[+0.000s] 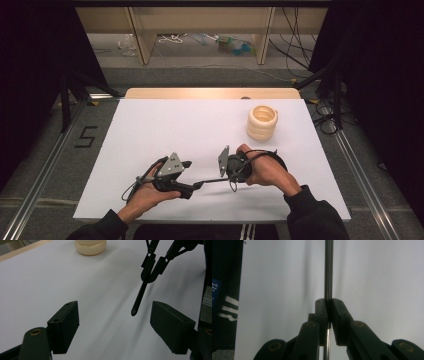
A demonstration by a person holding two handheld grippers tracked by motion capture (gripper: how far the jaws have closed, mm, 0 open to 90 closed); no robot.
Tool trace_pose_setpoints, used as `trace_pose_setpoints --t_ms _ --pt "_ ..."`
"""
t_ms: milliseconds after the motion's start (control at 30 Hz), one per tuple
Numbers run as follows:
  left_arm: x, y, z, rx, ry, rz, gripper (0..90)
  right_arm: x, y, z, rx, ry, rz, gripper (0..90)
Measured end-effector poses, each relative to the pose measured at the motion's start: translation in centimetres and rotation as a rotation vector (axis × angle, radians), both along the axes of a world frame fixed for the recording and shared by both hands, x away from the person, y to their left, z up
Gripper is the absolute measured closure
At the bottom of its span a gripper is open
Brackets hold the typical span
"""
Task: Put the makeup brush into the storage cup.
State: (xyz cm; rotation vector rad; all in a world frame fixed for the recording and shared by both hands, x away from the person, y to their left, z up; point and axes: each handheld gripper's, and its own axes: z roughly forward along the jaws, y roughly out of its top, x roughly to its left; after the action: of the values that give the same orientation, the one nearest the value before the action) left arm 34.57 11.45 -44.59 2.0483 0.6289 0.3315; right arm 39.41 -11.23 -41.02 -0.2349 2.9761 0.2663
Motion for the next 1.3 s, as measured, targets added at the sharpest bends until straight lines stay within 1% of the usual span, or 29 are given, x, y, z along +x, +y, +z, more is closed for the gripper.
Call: trace_pose_setpoints --t_ms 33,67,100,133,167,200,233,267,300,367,400,433,533,600,633,667,700,800,833,867,900,967,1033,1067,1100,1133,1167,1200,1300 --pt "0.1 -0.1 0.0 0.020 0.001 -0.016 23.6 0.0 0.0 0.0 0.000 0.000 0.000 84.0" --pt "0.0 -0.4 -0.1 0.017 0.006 -0.019 27.0 -0.5 0.3 0.0 -0.021 0.014 -0.027 84.0" --pt "0.0 -0.5 0.0 0.028 0.014 -0.027 27.0 -0.5 0.3 0.0 -0.021 0.014 -0.027 84.0" --pt "0.1 -0.6 -0.1 0.030 0.015 -0.035 28.0 -0.7 0.6 0.0 -0.020 0.010 -0.010 84.0" --pt "0.0 -0.8 -0.1 0.037 0.019 -0.039 28.4 -0.9 0.8 0.0 -0.018 0.011 -0.008 84.0" --pt "0.0 -0.9 -0.2 0.033 0.017 -0.043 28.9 -0.9 0.9 0.0 -0.014 0.010 0.002 84.0" --pt "0.0 -1.0 -0.2 0.056 0.017 -0.051 29.6 -1.1 1.0 0.1 -0.016 0.006 0.000 84.0" --pt "-0.1 -1.2 -0.2 0.050 0.033 -0.056 30.6 -1.1 1.1 0.1 -0.014 0.007 0.013 84.0" --pt "-0.2 -1.5 -0.3 0.061 0.043 -0.072 31.3 -1.2 1.2 0.1 -0.010 0.006 0.012 84.0" --pt "-0.3 -1.7 -0.4 0.054 0.048 -0.078 33.6 -1.5 1.4 0.2 -0.008 0.002 0.020 84.0" --pt "-0.3 -1.7 -0.4 0.072 0.049 -0.086 34.3 -1.6 1.5 0.2 -0.006 0.003 0.021 84.0" --pt "-0.4 -1.8 -0.4 0.075 0.055 -0.091 34.3 -1.6 1.5 0.2 -0.006 0.003 0.021 84.0" --pt "-0.3 -2.0 -0.5 0.081 0.065 -0.105 36.0 -1.8 1.7 0.3 -0.007 -0.006 0.030 84.0" --pt "-0.3 -2.1 -0.6 0.076 0.083 -0.107 37.6 -1.9 1.8 0.4 -0.001 0.000 0.038 84.0" --pt "-0.3 -2.1 -0.6 0.086 0.083 -0.110 38.1 -1.9 1.8 0.4 0.000 0.004 0.038 84.0" --pt "-0.3 -2.2 -0.6 0.082 0.086 -0.115 39.5 -1.9 1.9 0.5 -0.002 -0.004 0.050 84.0" --pt "-0.3 -2.3 -0.6 0.081 0.099 -0.128 40.4 -1.9 1.9 0.5 -0.005 -0.005 0.052 83.9" --pt "-0.3 -2.5 -0.6 0.088 0.103 -0.139 41.8 -2.0 1.9 0.4 -0.004 -0.007 0.053 84.0" --pt "-0.3 -2.5 -0.6 0.093 0.105 -0.149 43.6 -2.1 2.0 0.4 -0.011 -0.006 0.072 84.0" --pt "-0.3 -2.6 -0.6 0.090 0.108 -0.155 43.6 -2.1 2.0 0.4 -0.011 -0.006 0.072 84.0" --pt "-0.3 -2.6 -0.6 0.096 0.105 -0.155 45.0 -2.1 2.1 0.4 -0.014 -0.007 0.096 84.0" --pt "-0.3 -2.7 -0.7 0.097 0.111 -0.162 45.9 -2.2 2.2 0.4 -0.016 -0.012 0.095 84.0" --pt "-0.3 -2.8 -0.9 0.087 0.115 -0.170 47.9 -2.2 2.3 0.5 -0.031 -0.026 0.108 84.0" --pt "-0.3 -2.9 -0.9 0.090 0.120 -0.181 50.7 -2.3 2.3 0.2 0.015 -0.002 0.107 84.0" --pt "-0.3 -2.9 -0.9 0.090 0.120 -0.181 52.0 -2.3 2.3 0.2 0.015 -0.002 0.107 84.0" --pt "-0.3 -2.8 -0.9 0.106 0.113 -0.190 52.0 -2.2 2.3 0.3 0.014 -0.004 0.122 84.0" --pt "-0.4 -2.9 -0.9 0.094 0.119 -0.189 52.7 -2.3 2.3 0.4 0.008 -0.005 0.101 84.0" --pt "-0.3 -2.9 -0.9 0.094 0.119 -0.193 55.1 -2.3 2.3 0.4 0.017 -0.004 0.111 84.0" --pt "-0.4 -2.8 -0.9 0.094 0.126 -0.193 57.5 -2.3 2.4 0.4 0.005 -0.010 0.123 84.0"
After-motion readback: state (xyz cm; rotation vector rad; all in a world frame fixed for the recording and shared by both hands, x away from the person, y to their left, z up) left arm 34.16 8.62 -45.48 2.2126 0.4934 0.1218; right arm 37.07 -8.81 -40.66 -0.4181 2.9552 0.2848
